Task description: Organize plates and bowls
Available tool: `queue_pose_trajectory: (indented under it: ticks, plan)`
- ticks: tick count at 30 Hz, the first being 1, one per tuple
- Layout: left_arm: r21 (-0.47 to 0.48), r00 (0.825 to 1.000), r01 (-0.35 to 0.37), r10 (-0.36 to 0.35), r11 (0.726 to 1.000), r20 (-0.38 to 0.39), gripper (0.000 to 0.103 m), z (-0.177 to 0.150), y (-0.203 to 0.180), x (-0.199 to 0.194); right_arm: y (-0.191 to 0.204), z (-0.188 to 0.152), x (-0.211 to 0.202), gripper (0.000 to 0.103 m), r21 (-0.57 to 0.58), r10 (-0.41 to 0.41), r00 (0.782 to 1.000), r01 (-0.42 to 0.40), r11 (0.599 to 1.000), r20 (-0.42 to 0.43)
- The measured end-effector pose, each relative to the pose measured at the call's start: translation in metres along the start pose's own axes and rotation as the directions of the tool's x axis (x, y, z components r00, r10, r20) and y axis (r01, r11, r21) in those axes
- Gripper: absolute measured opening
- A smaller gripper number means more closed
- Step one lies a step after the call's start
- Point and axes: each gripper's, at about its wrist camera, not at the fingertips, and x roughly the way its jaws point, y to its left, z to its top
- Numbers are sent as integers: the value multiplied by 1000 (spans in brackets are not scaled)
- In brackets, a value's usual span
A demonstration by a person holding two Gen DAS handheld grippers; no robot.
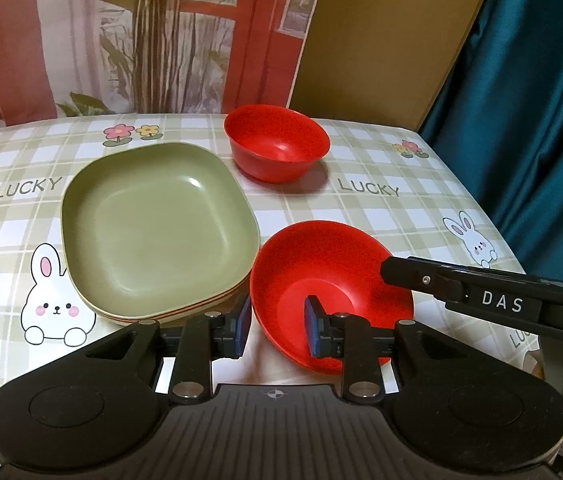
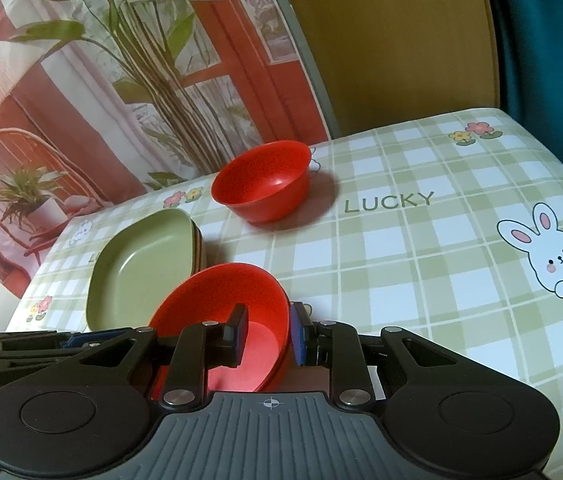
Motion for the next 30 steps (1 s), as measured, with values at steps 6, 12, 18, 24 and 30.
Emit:
queue_pose_trajectory:
  ticks: [6, 12, 18, 24, 30]
  plan:
    - [-18, 999, -10, 11, 1000, 53, 30, 9, 9, -13, -1, 9, -9, 22, -19, -10, 999, 10, 1000, 42]
    - [-24, 990, -12, 15, 1000, 140, 30, 25, 25, -33, -3, 22, -18, 23, -23, -11, 995, 13, 1000, 103]
    - [-29, 981, -26, 31, 999, 192, 30, 41, 41, -45, -4, 34, -23, 24, -51, -25, 989, 33, 998, 143]
    - [-19, 969, -47, 50, 999, 242, 30, 61, 51, -54, -8, 49, -23, 24, -78, -32, 984, 46, 996, 175]
    - [-8, 970, -36, 37, 999, 240, 30, 67, 50, -40, -9, 59, -11, 24, -111, -32, 983, 53, 992, 181]
